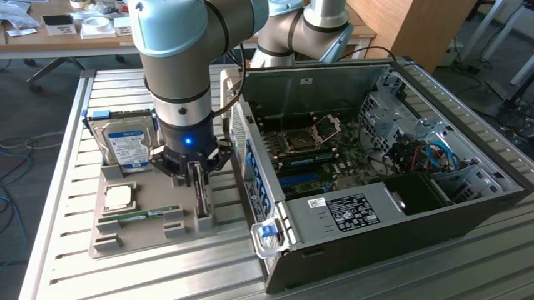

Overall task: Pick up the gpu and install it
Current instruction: 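Pick up the gpu and move the gpu toward the slot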

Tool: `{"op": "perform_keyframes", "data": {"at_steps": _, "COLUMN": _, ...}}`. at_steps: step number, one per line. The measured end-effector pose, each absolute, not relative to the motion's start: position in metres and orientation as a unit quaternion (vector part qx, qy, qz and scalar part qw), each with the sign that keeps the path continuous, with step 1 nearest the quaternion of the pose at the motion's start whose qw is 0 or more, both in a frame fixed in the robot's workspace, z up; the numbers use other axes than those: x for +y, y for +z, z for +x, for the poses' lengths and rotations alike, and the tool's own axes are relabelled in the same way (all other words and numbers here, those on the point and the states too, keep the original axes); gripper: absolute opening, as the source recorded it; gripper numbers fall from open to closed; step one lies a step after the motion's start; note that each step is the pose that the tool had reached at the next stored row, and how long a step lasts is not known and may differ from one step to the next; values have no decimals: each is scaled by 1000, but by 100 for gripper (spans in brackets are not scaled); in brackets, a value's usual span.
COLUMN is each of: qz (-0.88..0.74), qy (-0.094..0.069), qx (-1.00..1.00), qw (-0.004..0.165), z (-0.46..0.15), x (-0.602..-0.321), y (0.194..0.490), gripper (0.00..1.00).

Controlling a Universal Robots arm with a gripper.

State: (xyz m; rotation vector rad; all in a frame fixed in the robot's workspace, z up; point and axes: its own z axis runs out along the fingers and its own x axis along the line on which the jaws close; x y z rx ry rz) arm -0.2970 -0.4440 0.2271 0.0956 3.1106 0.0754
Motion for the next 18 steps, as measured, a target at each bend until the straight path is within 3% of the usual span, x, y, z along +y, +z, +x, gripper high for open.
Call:
{"op": "perform_keyframes", "data": {"at_steps": 15, "qz": 31, "qy": 24, "qx": 999, "qw": 14, "z": -295, "x": -444, "y": 227, "gripper": 39}}
{"op": "perform_keyframes", "data": {"at_steps": 18, "qz": 31, "qy": 24, "qx": 999, "qw": 14, "z": -295, "x": -444, "y": 227, "gripper": 31}}
